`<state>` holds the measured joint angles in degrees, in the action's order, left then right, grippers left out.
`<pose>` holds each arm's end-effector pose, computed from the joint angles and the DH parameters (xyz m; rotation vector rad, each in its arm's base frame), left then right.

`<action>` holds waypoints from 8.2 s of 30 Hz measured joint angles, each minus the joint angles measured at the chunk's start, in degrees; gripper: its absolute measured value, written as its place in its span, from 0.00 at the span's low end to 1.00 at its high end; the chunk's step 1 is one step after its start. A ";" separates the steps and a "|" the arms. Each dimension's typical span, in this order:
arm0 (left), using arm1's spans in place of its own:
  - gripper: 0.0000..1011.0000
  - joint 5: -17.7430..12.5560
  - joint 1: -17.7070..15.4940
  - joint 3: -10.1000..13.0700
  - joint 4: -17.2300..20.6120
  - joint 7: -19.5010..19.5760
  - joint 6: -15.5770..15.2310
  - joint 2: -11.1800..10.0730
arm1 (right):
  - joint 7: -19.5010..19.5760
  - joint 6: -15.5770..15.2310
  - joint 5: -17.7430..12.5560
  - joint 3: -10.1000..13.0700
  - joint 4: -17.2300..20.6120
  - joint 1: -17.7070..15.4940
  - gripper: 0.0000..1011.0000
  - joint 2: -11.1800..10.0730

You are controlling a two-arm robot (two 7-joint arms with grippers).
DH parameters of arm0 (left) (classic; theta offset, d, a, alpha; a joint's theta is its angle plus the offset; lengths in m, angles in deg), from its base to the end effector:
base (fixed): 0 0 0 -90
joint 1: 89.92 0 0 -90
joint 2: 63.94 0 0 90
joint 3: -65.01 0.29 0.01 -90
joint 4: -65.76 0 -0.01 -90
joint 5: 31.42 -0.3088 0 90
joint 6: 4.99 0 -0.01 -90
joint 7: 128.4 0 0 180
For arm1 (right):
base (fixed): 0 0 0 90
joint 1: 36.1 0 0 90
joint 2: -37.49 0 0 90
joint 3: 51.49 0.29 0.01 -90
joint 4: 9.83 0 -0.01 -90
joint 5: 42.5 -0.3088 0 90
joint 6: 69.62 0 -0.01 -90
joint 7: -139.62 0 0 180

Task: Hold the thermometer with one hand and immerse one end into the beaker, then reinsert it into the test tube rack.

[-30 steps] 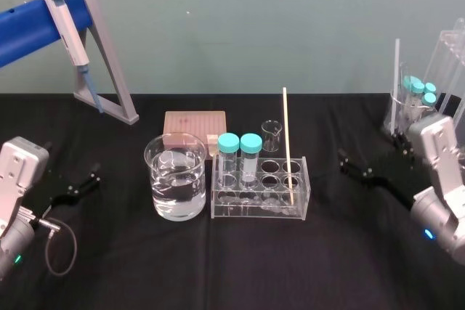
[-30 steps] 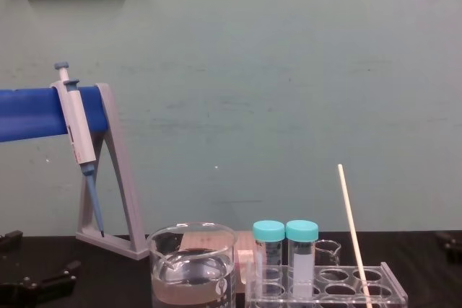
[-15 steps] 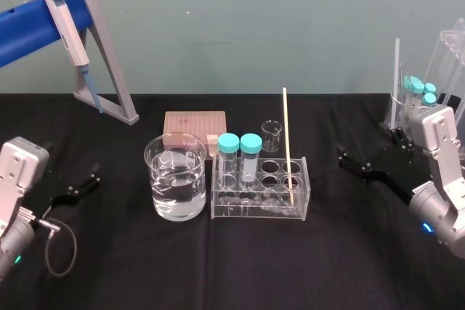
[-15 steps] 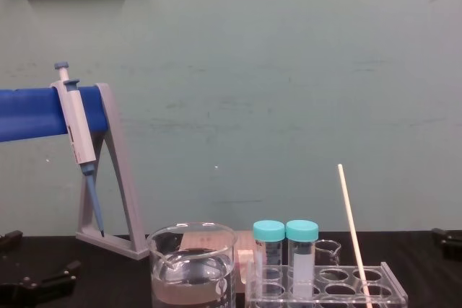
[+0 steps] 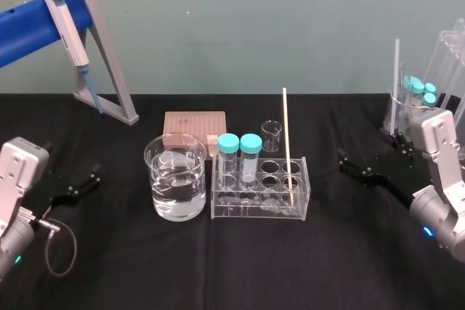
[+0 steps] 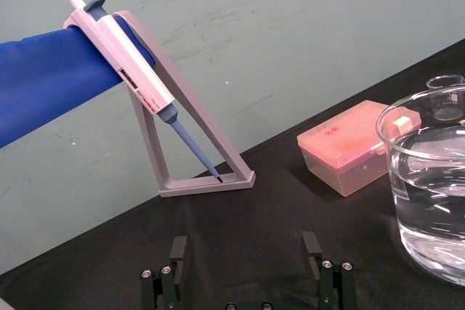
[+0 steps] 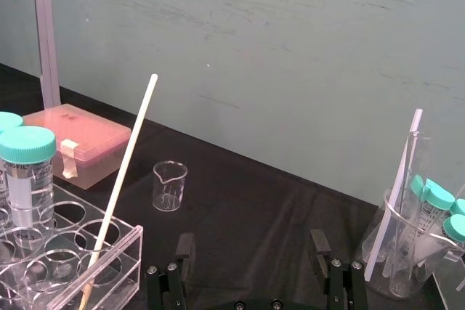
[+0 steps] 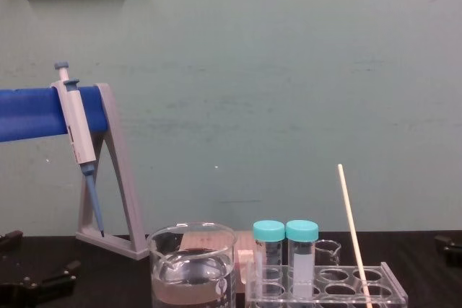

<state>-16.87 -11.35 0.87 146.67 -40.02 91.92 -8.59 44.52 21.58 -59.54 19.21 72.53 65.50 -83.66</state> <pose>0.3581 0.0827 -0.3022 0.3043 -0.2852 1.2479 0.3702 -0.0852 -0.2795 -0.2530 -0.1768 -1.2429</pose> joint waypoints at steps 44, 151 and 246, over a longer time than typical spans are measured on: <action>0.99 0.00 0.00 0.00 0.00 0.00 0.00 0.00 | -4.73 -0.84 0.15 4.92 1.43 -1.33 0.99 2.92; 0.99 0.00 0.00 0.00 0.00 0.00 0.00 0.00 | -27.93 -35.01 -19.82 -5.56 -25.11 30.37 0.84 9.83; 0.99 0.00 0.00 0.00 0.00 0.00 0.00 0.00 | -26.28 -18.82 -22.32 -15.31 -1.39 32.93 0.05 9.48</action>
<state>-16.87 -11.35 0.87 146.66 -40.02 91.92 -8.59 18.24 2.76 -81.87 3.90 71.14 98.43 -74.17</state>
